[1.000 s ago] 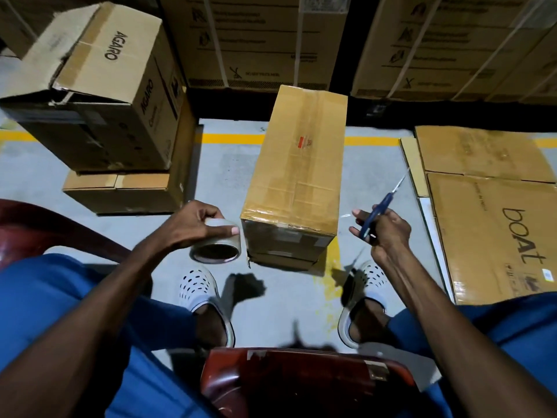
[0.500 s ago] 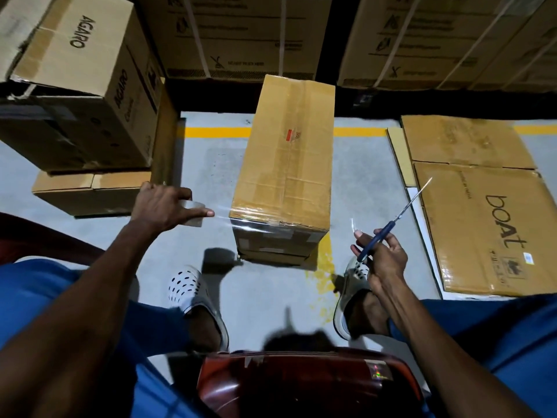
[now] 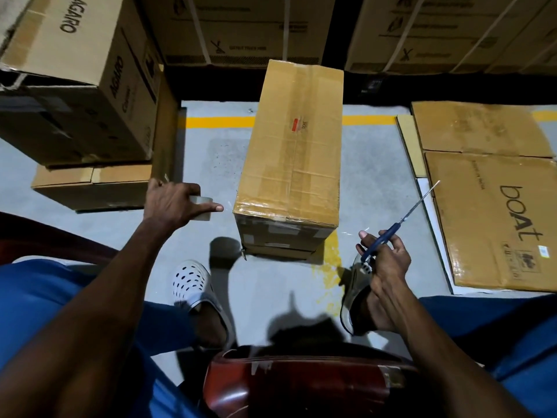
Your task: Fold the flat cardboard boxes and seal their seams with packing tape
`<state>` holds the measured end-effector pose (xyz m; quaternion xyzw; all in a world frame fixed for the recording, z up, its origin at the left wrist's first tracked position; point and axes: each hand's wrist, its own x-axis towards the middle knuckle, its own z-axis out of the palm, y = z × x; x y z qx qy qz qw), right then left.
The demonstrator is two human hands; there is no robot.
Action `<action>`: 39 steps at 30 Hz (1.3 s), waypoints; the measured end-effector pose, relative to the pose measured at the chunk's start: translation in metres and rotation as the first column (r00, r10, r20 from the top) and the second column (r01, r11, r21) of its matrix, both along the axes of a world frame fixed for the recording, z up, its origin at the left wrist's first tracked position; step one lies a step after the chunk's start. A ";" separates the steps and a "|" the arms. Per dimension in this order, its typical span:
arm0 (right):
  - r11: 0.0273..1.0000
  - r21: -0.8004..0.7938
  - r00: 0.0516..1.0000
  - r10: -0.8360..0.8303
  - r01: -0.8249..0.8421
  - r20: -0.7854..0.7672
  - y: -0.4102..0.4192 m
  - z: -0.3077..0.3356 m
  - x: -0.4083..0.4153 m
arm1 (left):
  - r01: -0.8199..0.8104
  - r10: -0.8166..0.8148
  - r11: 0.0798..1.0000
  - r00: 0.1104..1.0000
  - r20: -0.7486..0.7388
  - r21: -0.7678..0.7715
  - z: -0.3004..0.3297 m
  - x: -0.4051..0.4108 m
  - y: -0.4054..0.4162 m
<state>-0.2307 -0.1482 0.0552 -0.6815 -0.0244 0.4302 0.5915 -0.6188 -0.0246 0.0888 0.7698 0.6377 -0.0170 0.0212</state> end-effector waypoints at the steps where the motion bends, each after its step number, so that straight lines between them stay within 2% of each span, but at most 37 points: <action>1: 1.000 -0.003 1.000 -0.002 0.002 -0.013 0.002 -0.002 0.000 | -0.006 0.006 1.000 1.000 0.004 -0.002 -0.002 0.001 0.001; 7: 0.997 -0.083 0.985 -0.014 -0.001 -0.171 0.022 -0.023 -0.005 | -0.004 0.004 1.000 1.000 0.031 0.002 -0.011 0.005 0.006; 11: 0.983 -0.173 0.969 0.018 -0.062 -0.245 0.042 -0.036 -0.021 | 0.028 -0.028 0.999 1.000 -0.004 0.030 -0.009 0.010 0.007; 14: 0.964 -0.200 0.951 0.113 -0.175 -0.286 0.047 -0.035 -0.028 | 0.049 -0.047 0.998 0.998 -0.037 0.041 -0.007 0.016 0.008; 16: 0.937 -0.213 0.949 0.232 -0.278 -0.215 0.045 -0.035 -0.024 | 0.054 -0.053 0.998 0.998 -0.039 0.028 -0.008 0.018 0.008; 18: 0.919 -0.243 0.950 0.293 -0.311 -0.109 0.040 -0.037 -0.016 | 0.059 -0.059 0.998 0.998 -0.030 0.020 -0.009 0.020 0.008; 21: 0.961 -0.220 0.983 0.180 -0.168 0.032 0.034 -0.041 -0.007 | 0.067 -0.067 0.997 0.998 -0.002 0.040 -0.011 0.025 0.008; 24: 0.996 -0.081 0.999 0.045 -0.047 -0.016 0.032 -0.029 -0.016 | 0.080 -0.081 0.995 0.997 0.016 0.055 -0.015 0.028 0.007; 27: 0.998 -0.001 0.998 0.059 -0.059 -0.027 0.033 -0.015 -0.039 | 0.080 -0.082 0.995 0.996 0.022 0.063 -0.018 0.024 0.006; 30: 0.997 0.025 0.992 0.071 -0.074 0.106 0.031 -0.017 -0.058 | 0.089 -0.090 0.994 0.996 0.005 0.066 -0.021 0.020 0.008; 34: 0.994 -0.028 0.894 0.111 -0.110 0.434 0.039 -0.013 -0.057 | 0.140 -0.141 0.989 0.990 0.008 0.046 -0.028 0.037 0.009; 39: 0.992 -0.064 0.797 0.128 -0.112 0.590 0.075 0.002 -0.011 | 0.194 -0.194 0.981 0.980 0.045 0.005 -0.037 0.087 -0.005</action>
